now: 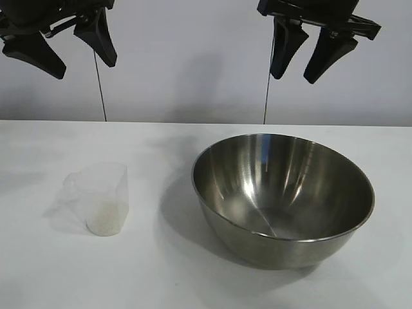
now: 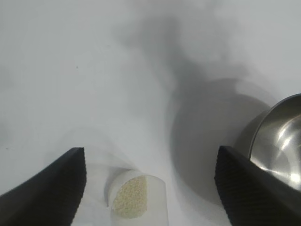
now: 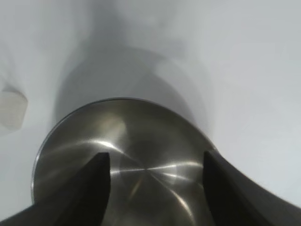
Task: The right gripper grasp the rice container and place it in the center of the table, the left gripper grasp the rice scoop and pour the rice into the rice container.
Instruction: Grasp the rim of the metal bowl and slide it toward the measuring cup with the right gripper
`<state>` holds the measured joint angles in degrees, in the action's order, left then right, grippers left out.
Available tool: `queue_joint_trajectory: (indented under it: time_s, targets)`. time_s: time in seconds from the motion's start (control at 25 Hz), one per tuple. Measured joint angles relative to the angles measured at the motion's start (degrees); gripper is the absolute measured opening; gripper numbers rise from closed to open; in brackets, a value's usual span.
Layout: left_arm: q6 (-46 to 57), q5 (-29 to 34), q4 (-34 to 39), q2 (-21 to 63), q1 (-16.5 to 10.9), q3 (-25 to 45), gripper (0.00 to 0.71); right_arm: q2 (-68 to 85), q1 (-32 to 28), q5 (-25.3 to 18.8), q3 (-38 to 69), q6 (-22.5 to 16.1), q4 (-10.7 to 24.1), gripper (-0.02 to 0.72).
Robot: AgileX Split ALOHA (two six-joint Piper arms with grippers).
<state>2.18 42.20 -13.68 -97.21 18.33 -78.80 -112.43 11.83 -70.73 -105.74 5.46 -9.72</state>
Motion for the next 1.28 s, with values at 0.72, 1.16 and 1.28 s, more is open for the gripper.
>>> queue_joint_trajectory:
  time_s: [0.72,1.16,1.28]
  targets:
    - [0.00,-0.05,0.00,0.00,0.00,0.00,0.552,0.17,-5.89,3.24,24.17,1.89,-0.31,0.475]
    - [0.00,-0.05,0.00,0.00,0.00,0.00,0.552,0.17,-5.89,20.06,35.37,4.62,-6.17,0.150]
    - [0.00,-0.05,0.00,0.00,0.00,0.00,0.552,0.21,-5.89,20.60,35.37,6.14,-7.70,0.038]
